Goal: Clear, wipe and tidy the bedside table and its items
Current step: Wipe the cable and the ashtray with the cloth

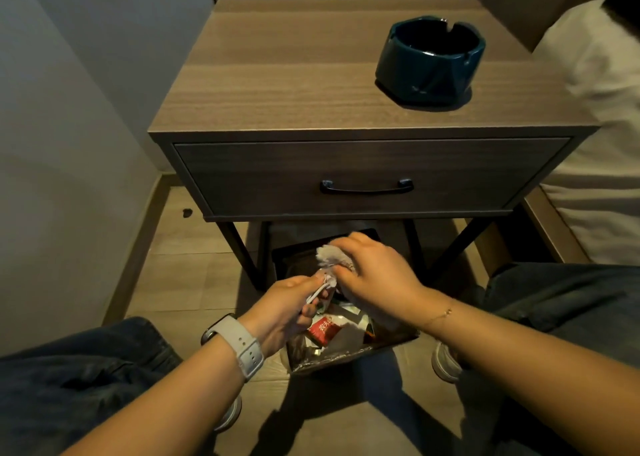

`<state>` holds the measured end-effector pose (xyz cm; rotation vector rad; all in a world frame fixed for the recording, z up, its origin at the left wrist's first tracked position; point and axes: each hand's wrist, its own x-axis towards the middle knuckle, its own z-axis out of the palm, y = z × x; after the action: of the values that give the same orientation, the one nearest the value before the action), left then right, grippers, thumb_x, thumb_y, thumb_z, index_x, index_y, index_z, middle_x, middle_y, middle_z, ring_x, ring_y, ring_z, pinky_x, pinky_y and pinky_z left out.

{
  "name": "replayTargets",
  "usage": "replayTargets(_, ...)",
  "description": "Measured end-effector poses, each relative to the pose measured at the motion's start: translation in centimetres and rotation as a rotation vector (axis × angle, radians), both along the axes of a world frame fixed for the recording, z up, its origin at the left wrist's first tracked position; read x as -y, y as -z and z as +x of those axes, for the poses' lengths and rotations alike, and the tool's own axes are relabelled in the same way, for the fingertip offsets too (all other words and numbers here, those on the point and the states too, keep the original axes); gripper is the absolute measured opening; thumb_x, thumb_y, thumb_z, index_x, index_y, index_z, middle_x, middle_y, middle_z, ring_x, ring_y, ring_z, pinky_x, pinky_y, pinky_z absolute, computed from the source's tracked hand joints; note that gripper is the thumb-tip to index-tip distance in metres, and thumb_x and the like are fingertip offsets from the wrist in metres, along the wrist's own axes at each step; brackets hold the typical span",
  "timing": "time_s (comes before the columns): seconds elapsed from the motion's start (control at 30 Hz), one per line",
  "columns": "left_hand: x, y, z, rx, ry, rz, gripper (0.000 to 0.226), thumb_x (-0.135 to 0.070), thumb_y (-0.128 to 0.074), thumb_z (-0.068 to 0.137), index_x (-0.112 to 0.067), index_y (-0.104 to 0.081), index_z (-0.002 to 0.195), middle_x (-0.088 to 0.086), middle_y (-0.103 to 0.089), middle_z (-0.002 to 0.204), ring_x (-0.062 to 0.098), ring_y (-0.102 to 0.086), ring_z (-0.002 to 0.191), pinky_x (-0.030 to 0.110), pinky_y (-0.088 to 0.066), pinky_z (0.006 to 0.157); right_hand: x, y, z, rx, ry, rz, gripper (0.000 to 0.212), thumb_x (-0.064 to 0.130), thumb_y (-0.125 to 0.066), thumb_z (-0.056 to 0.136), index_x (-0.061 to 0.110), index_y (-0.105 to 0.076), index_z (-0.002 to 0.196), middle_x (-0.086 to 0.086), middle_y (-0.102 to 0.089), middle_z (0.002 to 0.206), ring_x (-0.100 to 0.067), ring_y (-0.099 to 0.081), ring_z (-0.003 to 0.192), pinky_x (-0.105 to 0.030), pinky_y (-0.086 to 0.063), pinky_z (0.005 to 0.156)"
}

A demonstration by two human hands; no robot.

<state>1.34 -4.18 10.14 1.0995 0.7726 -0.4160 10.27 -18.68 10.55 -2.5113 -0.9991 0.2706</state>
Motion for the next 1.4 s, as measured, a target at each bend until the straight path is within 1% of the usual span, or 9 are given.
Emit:
replayTargets(0.1, 0.0, 0.9, -0.7, -0.019, -0.01, 0.007, 0.022, -0.028, -0.052, 0.097, -0.01, -0.06, 0.087, -0.008, -0.054, 0.046, 0.001, -0.033, 0.037, 0.011, -0.02, 0.035, 1.5, 1.9, 2.2, -0.07, 0.191, -0.333, 0.033, 0.032, -0.058, 0.087, 0.023, -0.059, 0.118, -0.006, -0.057, 0.115, -0.03, -0.06, 0.104, -0.036, -0.048, 0.081)
replayTargets(0.27, -0.9, 1.0, -0.1, -0.05, -0.087, -0.065, 0.021, -0.029, -0.05, 0.098, -0.011, -0.053, 0.087, -0.006, -0.044, 0.048, 0.0, -0.031, 0.033, 0.01, -0.018, 0.032, -0.2, -0.1, 0.6, -0.024, 0.07, 0.312, 0.035, 0.029, -0.062, 0.087, 0.025, -0.058, 0.122, 0.005, -0.058, 0.111, -0.011, -0.058, 0.098, -0.028, -0.046, 0.081)
replayTargets(0.43, 0.1, 1.2, -0.5, -0.159, -0.153, -0.219, 0.022, -0.027, -0.047, 0.099, -0.009, -0.049, 0.085, -0.004, -0.043, 0.044, 0.0, -0.029, 0.03, 0.009, -0.015, 0.029, 1.3, 2.9, 2.1, -0.184, 0.205, -0.156, 0.033, 0.026, -0.062, 0.084, 0.02, -0.062, 0.117, -0.008, -0.063, 0.114, -0.028, -0.061, 0.106, -0.034, -0.048, 0.085)
replayTargets(0.6, -0.6, 1.5, 0.2, -0.211, -0.237, -0.427, 0.032, -0.03, -0.046, 0.099, -0.007, -0.049, 0.076, -0.003, -0.034, 0.047, 0.002, -0.029, 0.027, 0.011, -0.017, 0.025, 0.1, 0.7, 1.0, -0.158, 0.015, 0.347, 0.034, 0.019, -0.065, 0.085, 0.02, -0.062, 0.119, 0.003, -0.06, 0.109, -0.008, -0.058, 0.101, -0.022, -0.045, 0.087)
replayTargets(0.73, -0.1, 1.6, -0.5, -0.268, -0.246, -0.511, 0.032, -0.03, -0.05, 0.096, -0.006, -0.053, 0.075, -0.002, -0.037, 0.049, 0.003, -0.031, 0.029, 0.012, -0.018, 0.025, 2.0, 2.8, 1.8, -0.2, 0.102, -0.204, 0.034, 0.022, -0.064, 0.084, 0.022, -0.063, 0.119, -0.006, -0.061, 0.116, -0.024, -0.061, 0.106, -0.033, -0.048, 0.086)
replayTargets(0.83, -0.1, 1.4, -0.3, -0.234, -0.25, -0.454, 0.033, -0.031, -0.048, 0.098, -0.006, -0.054, 0.077, -0.001, -0.04, 0.048, 0.003, -0.034, 0.031, 0.011, -0.021, 0.027, 1.8, 1.6, 2.4, -0.117, 0.224, 0.022, 0.033, 0.025, -0.064, 0.085, 0.022, -0.063, 0.118, -0.002, -0.061, 0.112, -0.019, -0.059, 0.102, -0.031, -0.046, 0.085)
replayTargets(0.97, -0.1, 0.6, 0.3, -0.126, -0.179, -0.277, 0.025, -0.031, -0.051, 0.096, -0.012, -0.067, 0.093, 0.004, -0.066, 0.073, 0.012, -0.06, 0.066, 0.023, -0.049, 0.057, 0.9, 0.6, 0.9, -0.258, 0.289, 0.364, 0.027, 0.024, -0.067, 0.085, 0.025, -0.065, 0.112, 0.01, -0.064, 0.106, -0.005, -0.059, 0.097, -0.025, -0.045, 0.086)
replayTargets(1.1, 0.7, 0.3, 0.3, -0.051, -0.12, -0.282, 0.015, -0.02, -0.061, 0.09, -0.013, -0.07, 0.1, 0.006, -0.072, 0.093, 0.017, -0.061, 0.095, 0.028, -0.048, 0.082, 0.5, 1.3, 0.9, -0.473, 0.311, 0.423, 0.023, 0.024, -0.071, 0.083, 0.029, -0.067, 0.104, 0.011, -0.069, 0.096, -0.003, -0.064, 0.089, -0.028, -0.05, 0.083)
replayTargets(1.4, -0.4, 1.0, 1.0, -0.007, -0.164, -0.223, 0.019, -0.005, -0.057, 0.092, -0.008, -0.066, 0.108, 0.007, -0.067, 0.092, 0.012, -0.061, 0.079, 0.016, -0.053, 0.058, 1.0, -0.3, 0.4, -0.075, -0.044, 0.269, 0.036, 0.028, -0.061, 0.087, 0.03, -0.06, 0.123, 0.011, -0.055, 0.106, -0.01, -0.059, 0.094, -0.039, -0.052, 0.076)
